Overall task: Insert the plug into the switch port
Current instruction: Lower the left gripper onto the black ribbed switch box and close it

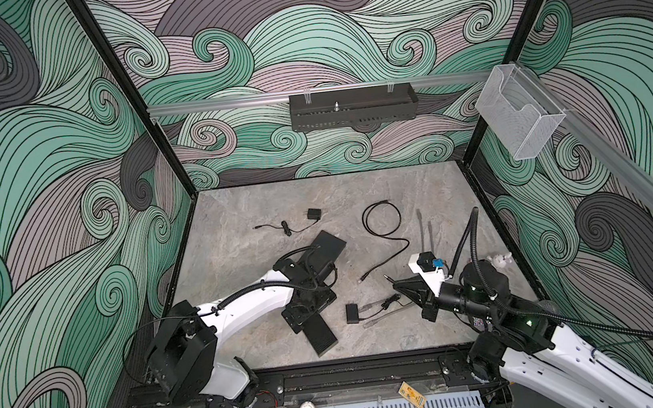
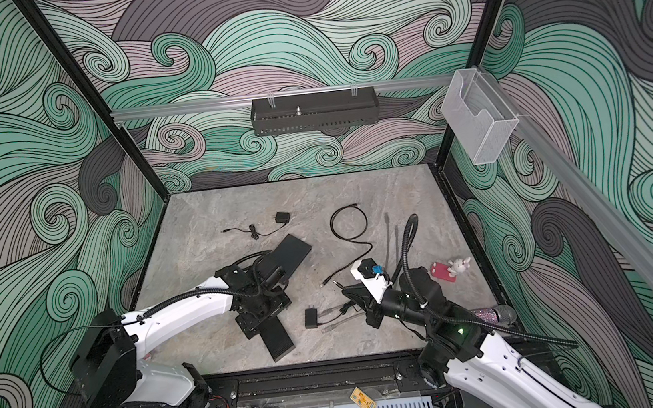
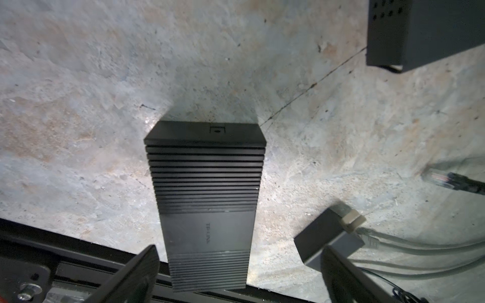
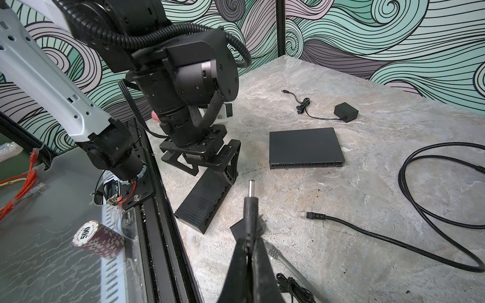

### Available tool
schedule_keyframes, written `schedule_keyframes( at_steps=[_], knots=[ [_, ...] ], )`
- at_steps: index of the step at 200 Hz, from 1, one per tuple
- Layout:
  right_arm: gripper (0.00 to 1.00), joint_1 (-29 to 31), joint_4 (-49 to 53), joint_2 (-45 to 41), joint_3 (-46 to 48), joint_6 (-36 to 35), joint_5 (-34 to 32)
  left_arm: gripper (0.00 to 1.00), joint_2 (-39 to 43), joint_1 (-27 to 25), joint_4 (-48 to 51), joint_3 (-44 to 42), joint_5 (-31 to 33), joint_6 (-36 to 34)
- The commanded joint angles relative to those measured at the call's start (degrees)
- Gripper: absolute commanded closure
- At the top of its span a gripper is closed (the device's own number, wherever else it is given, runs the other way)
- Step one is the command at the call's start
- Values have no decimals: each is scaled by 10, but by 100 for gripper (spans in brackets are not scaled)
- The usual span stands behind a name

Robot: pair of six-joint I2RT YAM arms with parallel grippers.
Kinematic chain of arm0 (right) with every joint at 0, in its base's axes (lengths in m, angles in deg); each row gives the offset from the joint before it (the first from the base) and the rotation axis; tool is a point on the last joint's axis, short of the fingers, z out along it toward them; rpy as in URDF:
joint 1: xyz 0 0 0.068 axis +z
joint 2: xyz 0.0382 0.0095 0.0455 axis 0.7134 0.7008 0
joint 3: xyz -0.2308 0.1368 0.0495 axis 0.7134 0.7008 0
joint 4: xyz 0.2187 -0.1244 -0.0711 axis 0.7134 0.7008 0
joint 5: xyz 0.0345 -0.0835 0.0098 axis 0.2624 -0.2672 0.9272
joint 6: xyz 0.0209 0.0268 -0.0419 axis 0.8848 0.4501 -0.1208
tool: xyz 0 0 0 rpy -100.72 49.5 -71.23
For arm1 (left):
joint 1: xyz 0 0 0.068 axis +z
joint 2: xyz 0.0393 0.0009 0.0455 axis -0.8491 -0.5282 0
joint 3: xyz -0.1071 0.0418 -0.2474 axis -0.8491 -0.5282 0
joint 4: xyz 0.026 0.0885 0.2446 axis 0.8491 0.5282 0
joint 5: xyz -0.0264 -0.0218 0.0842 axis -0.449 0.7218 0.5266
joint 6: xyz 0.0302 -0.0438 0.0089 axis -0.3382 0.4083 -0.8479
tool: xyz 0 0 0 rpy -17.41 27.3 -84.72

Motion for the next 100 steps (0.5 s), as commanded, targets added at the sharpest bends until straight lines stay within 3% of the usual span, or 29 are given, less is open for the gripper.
schedule_keyframes(
  at_steps=[1,55,100],
  knots=[
    [100,3,-14,3,5,1,8,1,-6,-4,8,-21,-2,10],
    [100,4,-10,-1,9,3,10,3,-49,-7,-35,-41,-14,6],
    [100,3,-10,-3,11,2,9,17,-43,-7,-58,-47,9,-19]
  ],
)
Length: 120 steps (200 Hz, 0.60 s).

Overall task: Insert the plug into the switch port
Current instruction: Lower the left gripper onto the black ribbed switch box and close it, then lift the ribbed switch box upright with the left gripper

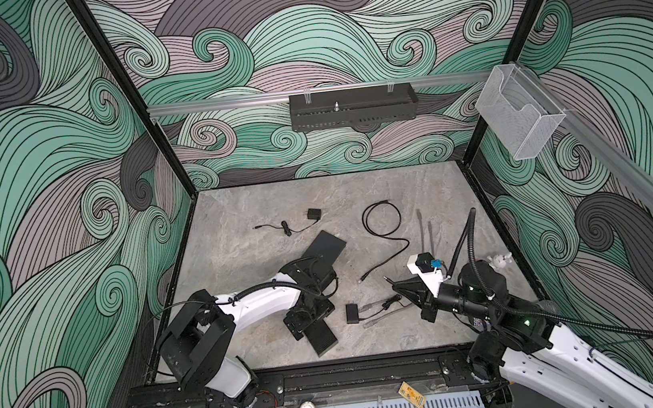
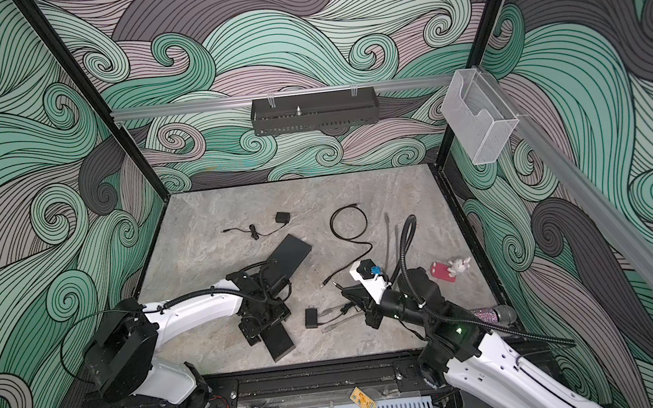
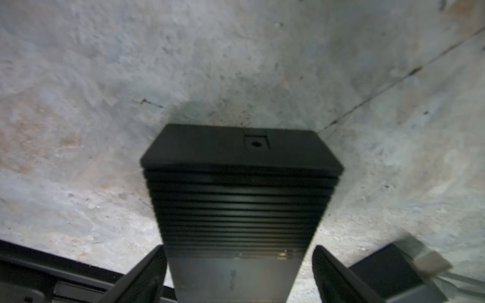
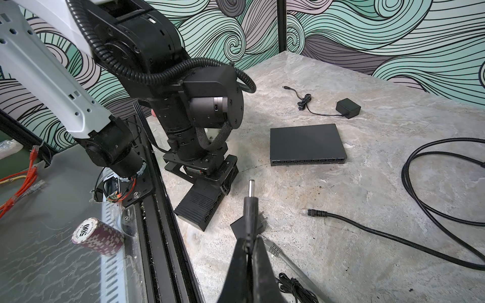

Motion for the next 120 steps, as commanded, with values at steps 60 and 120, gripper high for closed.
schedule_keyframes(
  at_steps=[60,120],
  knots=[
    [100,3,-7,-9,7,3,5,22,-12,-3,-30,-25,13,-19],
    [100,4,-2,-15,8,4,6,39,46,17,12,14,94,-170]
  ],
)
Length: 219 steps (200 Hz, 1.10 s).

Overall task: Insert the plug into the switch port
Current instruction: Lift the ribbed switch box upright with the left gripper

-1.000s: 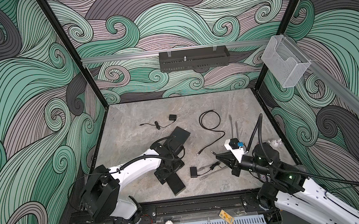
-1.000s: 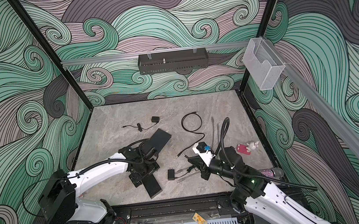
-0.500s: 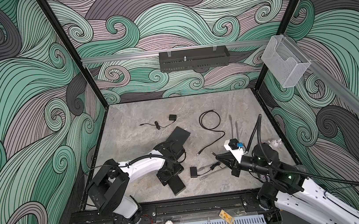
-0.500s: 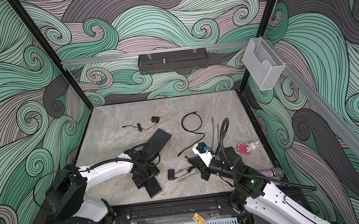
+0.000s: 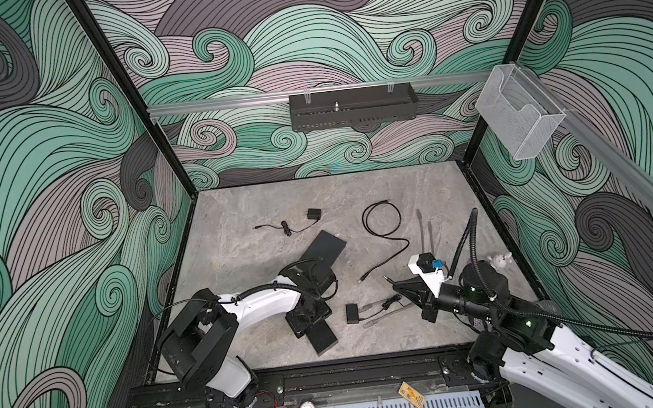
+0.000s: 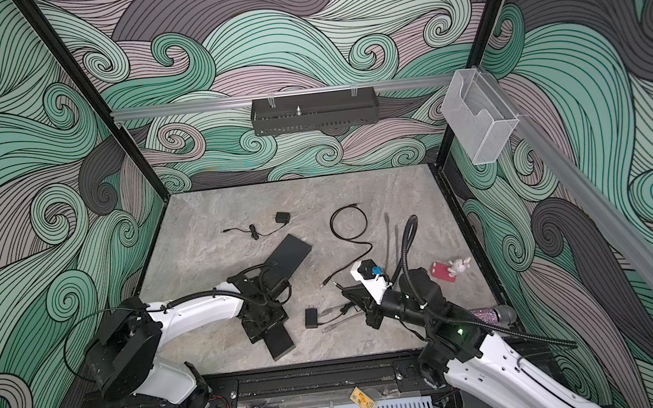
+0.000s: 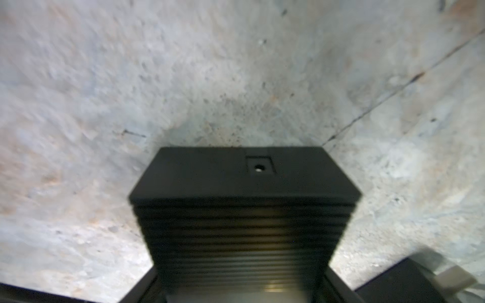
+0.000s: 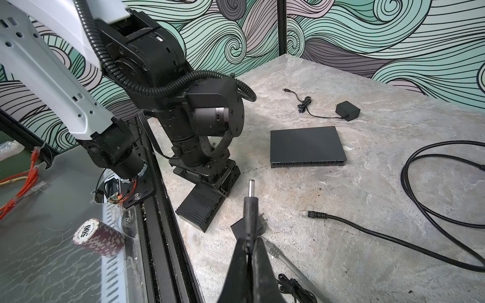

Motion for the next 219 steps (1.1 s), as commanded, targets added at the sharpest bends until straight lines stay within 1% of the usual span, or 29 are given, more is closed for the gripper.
schedule_keyframes(
  at_steps=[1,9,28,50,60,74,83,88,93,104,125,140,152,157,173,191,214,219],
  knots=[
    [100,4,-3,-6,8,4,6,40,45,16,35,37,60,-113],
    [100,3,-3,-8,8,4,6,44,52,27,42,50,60,-163],
    [100,3,-1,-12,7,4,5,44,88,52,73,103,52,-289],
    [100,3,-4,-14,8,4,6,44,98,60,130,197,37,-452],
    [100,3,-7,-13,8,4,7,43,92,60,159,241,19,-531],
    [100,4,-10,-7,6,4,12,39,75,58,209,295,10,-602],
    [100,4,-9,-4,4,3,13,38,60,57,242,324,-4,-656],
    [100,4,-7,-3,3,2,13,40,47,55,261,338,-6,-685],
    [100,3,-7,-2,1,2,13,44,34,53,279,348,-2,-710],
    [100,3,-6,-1,1,2,13,45,15,46,306,359,20,-755],
    [100,3,-5,2,-1,3,15,44,-10,35,319,340,44,-846],
    [100,4,-2,12,-4,2,21,44,-28,24,317,316,57,-898],
    [100,8,7,27,-9,-2,20,44,-36,17,312,295,60,-940],
    [100,10,12,36,-14,-4,18,46,-35,14,307,283,60,-959],
    [100,25,23,63,-20,-10,11,49,-19,-9,286,244,69,-1016],
    [100,49,10,80,-16,-12,-8,49,13,-22,239,199,82,-1068],
    [100,77,-23,99,0,-14,-26,55,52,-32,181,122,56,-1172],
    [100,81,-27,105,2,-15,-28,56,76,-35,169,106,49,-1196]
  ],
)
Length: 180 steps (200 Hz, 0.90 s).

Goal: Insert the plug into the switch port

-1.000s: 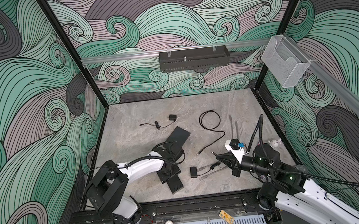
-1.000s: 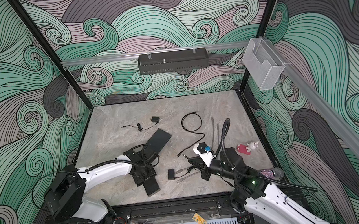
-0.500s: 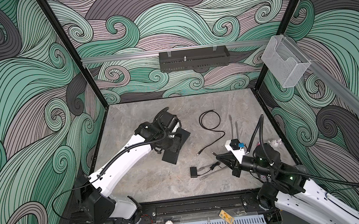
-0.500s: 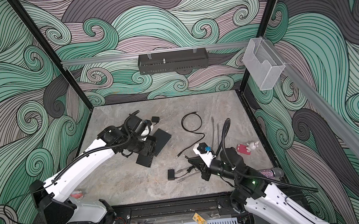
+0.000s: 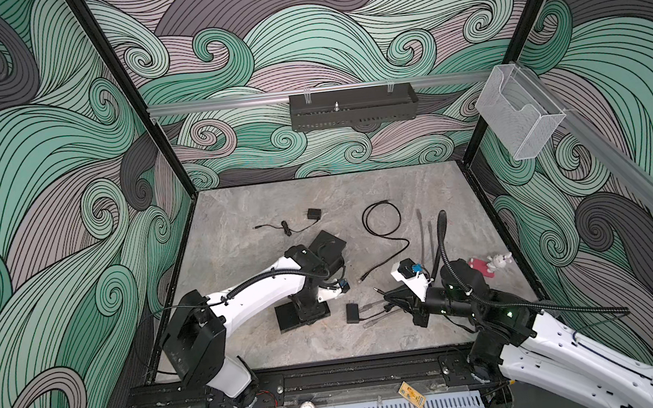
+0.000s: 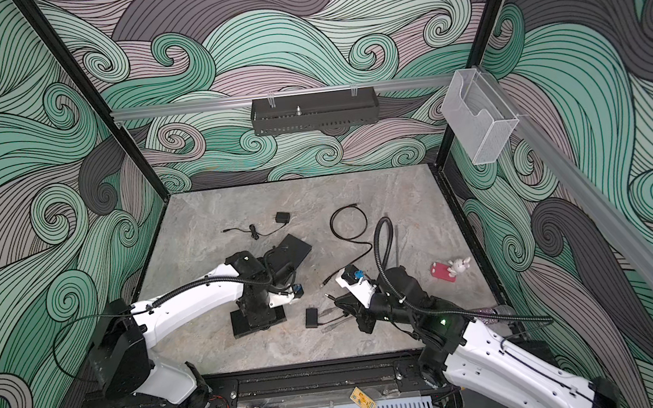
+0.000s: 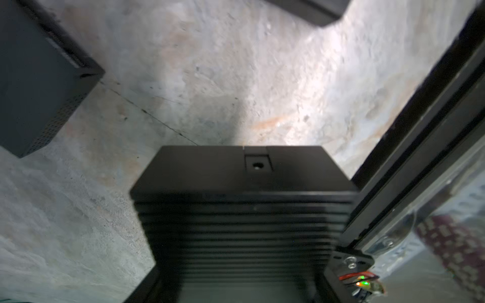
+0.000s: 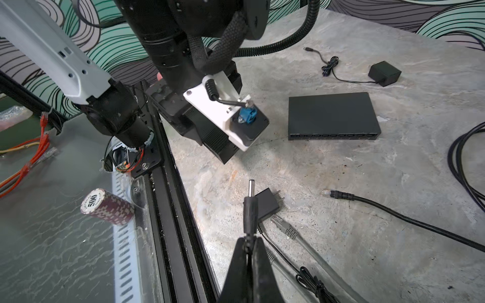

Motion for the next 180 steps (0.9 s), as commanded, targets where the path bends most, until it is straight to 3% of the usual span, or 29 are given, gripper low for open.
schedule_keyframes(
  at_steps=[1,74,119,180],
  knots=[
    [100,21,-33,16,6,-10,-23,56,64,-10,-54,-52,-13,-154],
    [100,30,-84,45,22,-20,-32,58,115,-4,-222,-181,8,-370],
    [100,30,-74,44,24,-28,-19,57,52,25,-205,-149,8,-385],
    [100,32,-86,27,47,1,-12,47,25,28,-215,-149,-20,-391]
  ],
)
